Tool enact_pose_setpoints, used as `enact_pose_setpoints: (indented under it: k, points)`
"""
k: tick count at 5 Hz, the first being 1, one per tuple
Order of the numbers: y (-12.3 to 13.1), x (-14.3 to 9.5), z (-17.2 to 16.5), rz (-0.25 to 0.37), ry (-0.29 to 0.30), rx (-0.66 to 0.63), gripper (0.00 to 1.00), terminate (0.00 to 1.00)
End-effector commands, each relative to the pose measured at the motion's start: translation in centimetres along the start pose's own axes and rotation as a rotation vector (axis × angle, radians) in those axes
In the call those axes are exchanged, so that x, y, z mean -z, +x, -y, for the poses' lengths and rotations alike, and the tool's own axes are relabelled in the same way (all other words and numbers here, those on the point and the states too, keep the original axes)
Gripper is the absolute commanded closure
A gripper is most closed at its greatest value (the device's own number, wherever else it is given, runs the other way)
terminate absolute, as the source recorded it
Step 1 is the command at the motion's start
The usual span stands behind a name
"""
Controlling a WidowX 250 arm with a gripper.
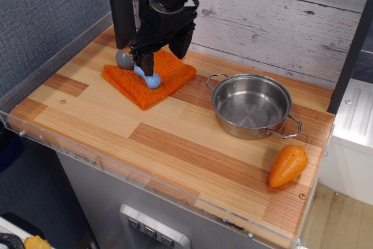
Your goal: PICK UP THE SPOON AND PUT ANOTHER SIDE OF THE TABLE
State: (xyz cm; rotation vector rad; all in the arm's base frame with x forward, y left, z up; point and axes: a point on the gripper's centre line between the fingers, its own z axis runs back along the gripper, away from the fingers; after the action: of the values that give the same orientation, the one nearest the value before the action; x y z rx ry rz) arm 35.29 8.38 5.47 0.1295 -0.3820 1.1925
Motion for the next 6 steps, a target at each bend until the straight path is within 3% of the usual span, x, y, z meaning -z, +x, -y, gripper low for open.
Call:
enact_pose_setpoints:
  k: [1, 6]
  points:
    - [0.0, 0.0, 0.0, 0.0, 0.0, 0.0, 0.0, 0.0]
    - [0.5, 1.8, -0.2, 0.016, 0.024, -0.019, 0.0, 0.0]
